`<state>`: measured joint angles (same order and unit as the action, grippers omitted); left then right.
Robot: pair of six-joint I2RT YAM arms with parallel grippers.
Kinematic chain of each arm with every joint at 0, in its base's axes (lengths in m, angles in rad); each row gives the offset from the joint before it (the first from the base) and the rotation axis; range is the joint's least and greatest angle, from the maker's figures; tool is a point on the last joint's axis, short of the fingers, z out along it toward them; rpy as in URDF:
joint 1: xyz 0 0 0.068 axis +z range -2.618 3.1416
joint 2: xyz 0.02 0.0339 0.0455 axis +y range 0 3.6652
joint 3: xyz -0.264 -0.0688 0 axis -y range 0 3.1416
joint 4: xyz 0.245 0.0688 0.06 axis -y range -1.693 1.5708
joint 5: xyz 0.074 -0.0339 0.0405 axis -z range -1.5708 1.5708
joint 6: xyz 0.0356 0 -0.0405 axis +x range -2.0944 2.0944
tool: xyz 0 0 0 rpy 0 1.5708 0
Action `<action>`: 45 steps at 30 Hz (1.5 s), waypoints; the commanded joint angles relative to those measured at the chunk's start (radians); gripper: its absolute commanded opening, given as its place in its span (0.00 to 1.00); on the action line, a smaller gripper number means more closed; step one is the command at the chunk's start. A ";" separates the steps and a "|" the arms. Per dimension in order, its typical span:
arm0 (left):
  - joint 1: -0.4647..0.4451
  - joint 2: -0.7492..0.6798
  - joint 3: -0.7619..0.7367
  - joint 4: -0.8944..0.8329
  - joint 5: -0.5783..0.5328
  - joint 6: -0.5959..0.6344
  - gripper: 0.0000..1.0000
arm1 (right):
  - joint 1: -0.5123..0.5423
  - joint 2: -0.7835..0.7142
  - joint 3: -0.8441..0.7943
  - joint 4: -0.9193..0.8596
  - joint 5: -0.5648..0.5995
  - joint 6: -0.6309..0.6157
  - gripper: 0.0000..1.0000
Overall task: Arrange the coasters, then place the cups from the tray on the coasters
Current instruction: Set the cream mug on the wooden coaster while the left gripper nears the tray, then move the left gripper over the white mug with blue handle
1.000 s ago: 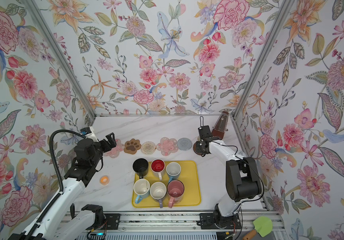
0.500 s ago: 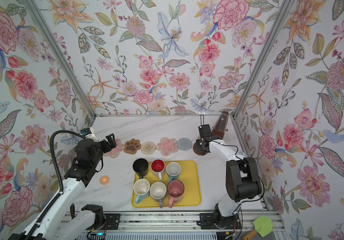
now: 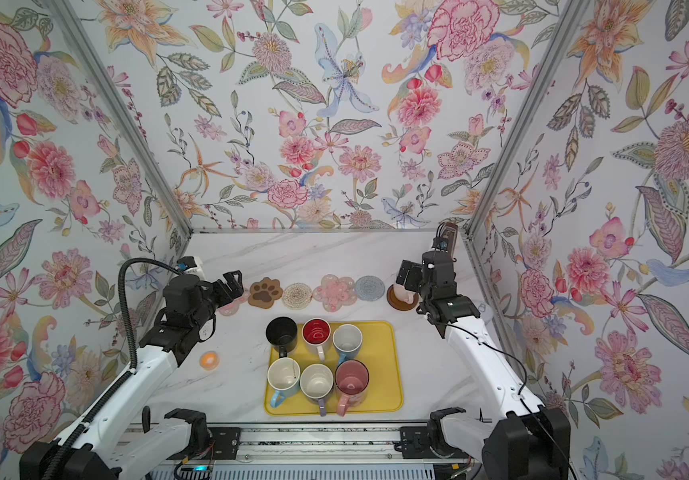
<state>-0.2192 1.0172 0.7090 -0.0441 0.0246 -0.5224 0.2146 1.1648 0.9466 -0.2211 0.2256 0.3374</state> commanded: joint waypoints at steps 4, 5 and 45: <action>-0.187 -0.071 0.036 -0.236 -0.004 -0.035 0.96 | -0.012 0.019 -0.032 0.010 0.032 0.037 0.99; -0.219 -0.091 0.035 -0.281 -0.014 -0.044 0.96 | -0.011 0.019 -0.030 0.009 0.031 0.038 0.99; -1.174 -0.118 -0.017 -0.803 -0.231 -0.493 0.82 | -0.015 0.084 0.012 -0.013 0.029 0.049 0.99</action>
<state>-1.3663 0.8745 0.7010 -0.8783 -0.2142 -1.0084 0.2058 1.2530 0.9463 -0.2268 0.2508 0.3824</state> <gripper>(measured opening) 0.822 0.993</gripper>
